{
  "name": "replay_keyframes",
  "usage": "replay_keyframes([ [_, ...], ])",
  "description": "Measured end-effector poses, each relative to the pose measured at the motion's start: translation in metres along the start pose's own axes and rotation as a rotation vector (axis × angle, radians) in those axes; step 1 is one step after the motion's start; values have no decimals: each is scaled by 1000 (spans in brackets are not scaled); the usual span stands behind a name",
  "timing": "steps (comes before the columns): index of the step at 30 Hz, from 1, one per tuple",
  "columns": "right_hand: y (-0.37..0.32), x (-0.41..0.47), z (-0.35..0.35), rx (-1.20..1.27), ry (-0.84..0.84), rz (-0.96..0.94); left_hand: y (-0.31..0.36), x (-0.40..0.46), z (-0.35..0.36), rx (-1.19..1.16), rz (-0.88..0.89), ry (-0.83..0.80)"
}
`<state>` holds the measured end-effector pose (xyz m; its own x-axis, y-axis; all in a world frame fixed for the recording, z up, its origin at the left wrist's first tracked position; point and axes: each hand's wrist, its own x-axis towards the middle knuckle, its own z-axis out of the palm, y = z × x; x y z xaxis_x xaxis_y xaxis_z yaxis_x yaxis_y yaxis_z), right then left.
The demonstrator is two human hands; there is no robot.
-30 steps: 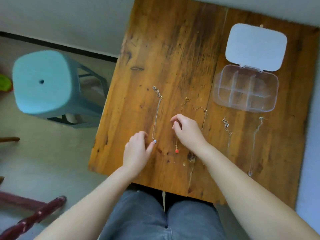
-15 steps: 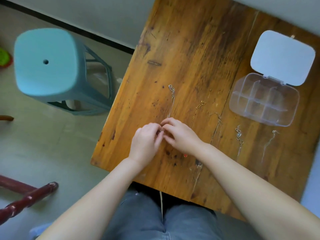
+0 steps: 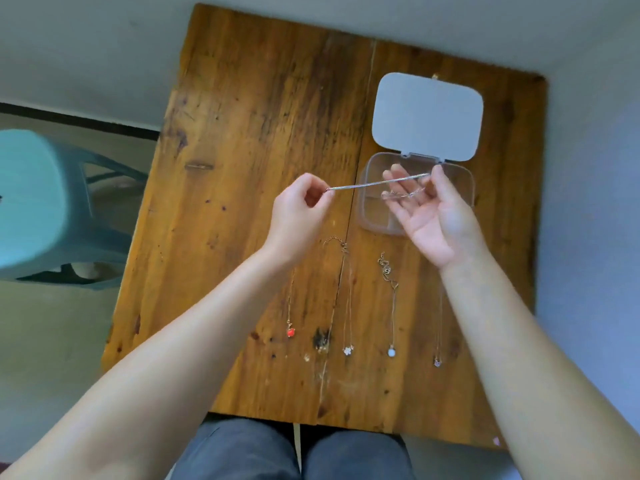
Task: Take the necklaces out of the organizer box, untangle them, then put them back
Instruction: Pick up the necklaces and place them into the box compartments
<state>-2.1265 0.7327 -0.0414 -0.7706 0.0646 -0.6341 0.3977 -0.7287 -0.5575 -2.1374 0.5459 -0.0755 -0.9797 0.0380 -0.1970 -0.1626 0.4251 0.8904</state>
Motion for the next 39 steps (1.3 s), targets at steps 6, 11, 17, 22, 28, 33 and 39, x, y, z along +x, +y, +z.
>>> replay_keyframes([
  [6,-33,58,-1,-298,77,-44,36,56,87,388,149,-31],
  [11,-14,88,-17,-801,138,10,20,66,100,847,246,-111],
  [17,6,55,-23,-1092,143,-302,-1,22,62,571,272,-77],
  [22,83,-8,-26,-1298,-167,-260,-67,-93,10,631,40,-266],
  [28,149,-34,-44,-1564,-173,-169,-106,-132,3,890,103,-337],
  [33,165,-38,-41,-1709,-225,-381,-109,-128,4,925,218,-383],
  [39,174,-37,-37,-1933,-531,-451,-97,-123,-25,471,182,-275],
])
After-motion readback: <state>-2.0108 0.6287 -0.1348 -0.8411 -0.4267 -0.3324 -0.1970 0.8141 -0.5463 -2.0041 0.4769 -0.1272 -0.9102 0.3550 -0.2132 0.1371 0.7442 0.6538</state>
